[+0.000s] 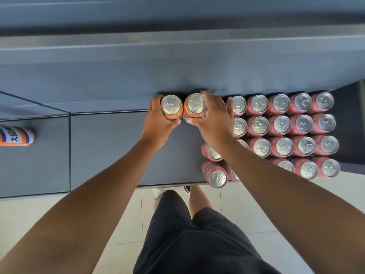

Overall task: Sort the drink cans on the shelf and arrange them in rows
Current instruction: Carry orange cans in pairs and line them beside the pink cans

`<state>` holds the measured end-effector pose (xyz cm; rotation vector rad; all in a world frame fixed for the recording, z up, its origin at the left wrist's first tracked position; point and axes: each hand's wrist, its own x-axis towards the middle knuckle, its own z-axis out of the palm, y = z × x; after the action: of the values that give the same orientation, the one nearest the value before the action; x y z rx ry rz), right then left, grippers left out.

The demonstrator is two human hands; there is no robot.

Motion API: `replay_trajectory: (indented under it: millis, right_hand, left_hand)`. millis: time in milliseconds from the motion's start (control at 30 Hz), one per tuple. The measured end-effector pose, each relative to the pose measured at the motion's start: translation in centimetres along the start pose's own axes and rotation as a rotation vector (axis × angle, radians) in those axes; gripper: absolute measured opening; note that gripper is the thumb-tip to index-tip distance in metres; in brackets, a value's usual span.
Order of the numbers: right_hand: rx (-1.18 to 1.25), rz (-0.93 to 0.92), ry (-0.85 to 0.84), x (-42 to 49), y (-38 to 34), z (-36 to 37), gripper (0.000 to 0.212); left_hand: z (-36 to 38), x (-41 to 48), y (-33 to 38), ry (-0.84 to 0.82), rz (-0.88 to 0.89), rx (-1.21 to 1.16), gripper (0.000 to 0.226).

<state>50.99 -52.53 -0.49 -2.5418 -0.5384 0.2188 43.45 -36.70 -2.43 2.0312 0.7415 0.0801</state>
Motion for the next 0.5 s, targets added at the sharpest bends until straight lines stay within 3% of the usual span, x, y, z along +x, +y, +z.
replay_trajectory:
  millis: [200, 500]
  right_hand:
    - [-0.031, 0.043, 0.078, 0.0, -0.8, 0.5, 0.074]
    - [-0.069, 0.03, 0.028, -1.4, -1.7, -1.9, 0.068]
  left_hand:
    - [0.4, -0.2, -0.1, 0.062, -0.084, -0.102, 0.066]
    - [-1.6, -1.2, 0.3, -0.07, -0.068, 0.007, 0.07]
